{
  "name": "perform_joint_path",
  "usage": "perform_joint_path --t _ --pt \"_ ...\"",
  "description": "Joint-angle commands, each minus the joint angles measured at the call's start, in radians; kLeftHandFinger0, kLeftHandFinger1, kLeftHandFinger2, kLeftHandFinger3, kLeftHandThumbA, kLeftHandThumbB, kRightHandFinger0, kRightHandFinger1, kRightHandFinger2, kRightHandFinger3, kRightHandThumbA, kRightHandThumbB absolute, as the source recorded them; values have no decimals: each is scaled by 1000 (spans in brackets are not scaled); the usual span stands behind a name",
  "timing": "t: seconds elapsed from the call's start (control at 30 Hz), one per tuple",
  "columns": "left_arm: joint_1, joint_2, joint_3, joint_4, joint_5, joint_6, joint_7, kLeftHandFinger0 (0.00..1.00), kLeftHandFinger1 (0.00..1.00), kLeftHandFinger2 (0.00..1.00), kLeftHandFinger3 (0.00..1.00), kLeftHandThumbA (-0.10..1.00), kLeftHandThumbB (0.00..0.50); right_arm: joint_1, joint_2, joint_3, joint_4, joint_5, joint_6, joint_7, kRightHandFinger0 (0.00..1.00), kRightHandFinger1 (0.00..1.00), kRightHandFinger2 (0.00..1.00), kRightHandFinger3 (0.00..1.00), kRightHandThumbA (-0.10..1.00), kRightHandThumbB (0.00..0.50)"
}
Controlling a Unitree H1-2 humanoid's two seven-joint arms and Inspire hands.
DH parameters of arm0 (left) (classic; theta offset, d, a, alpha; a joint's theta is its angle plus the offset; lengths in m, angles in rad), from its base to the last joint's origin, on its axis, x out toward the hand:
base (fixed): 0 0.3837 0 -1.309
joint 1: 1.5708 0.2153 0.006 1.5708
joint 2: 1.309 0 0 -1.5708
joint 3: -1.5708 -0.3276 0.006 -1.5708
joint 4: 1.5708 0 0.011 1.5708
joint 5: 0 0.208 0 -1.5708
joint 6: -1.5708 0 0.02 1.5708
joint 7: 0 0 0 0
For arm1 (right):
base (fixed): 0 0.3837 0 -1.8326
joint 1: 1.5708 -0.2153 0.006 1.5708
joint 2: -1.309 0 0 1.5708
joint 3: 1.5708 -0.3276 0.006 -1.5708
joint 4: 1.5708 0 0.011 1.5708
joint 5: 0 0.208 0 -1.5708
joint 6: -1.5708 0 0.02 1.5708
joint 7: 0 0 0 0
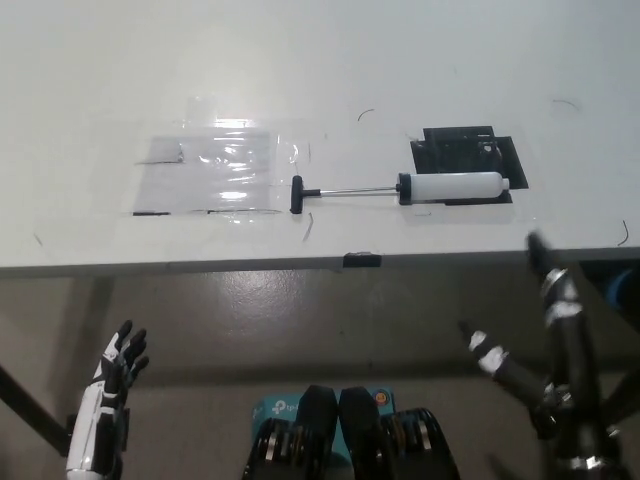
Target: The robot uses right hand to pick up a small white air pumper and uses its left hand to compress it, and then puts it on the desk
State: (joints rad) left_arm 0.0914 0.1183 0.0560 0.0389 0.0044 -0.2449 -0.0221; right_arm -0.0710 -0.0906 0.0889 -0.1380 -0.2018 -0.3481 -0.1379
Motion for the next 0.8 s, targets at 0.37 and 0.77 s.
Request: perform_joint_path --t 0.37,0.77 --pt "-18 6 -37 -142 56 2 -17 1000 1000 1000 1000 1000 49 -788 -367 200 290 -75 529 559 1000 1000 1000 1000 1000 365" --pt "-17 31 -82 -146 82 18 -43 1000 1000 1000 1000 1000 129 -1135 -277 379 934 -176 471 584 1000 1000 1000 1000 1000 428"
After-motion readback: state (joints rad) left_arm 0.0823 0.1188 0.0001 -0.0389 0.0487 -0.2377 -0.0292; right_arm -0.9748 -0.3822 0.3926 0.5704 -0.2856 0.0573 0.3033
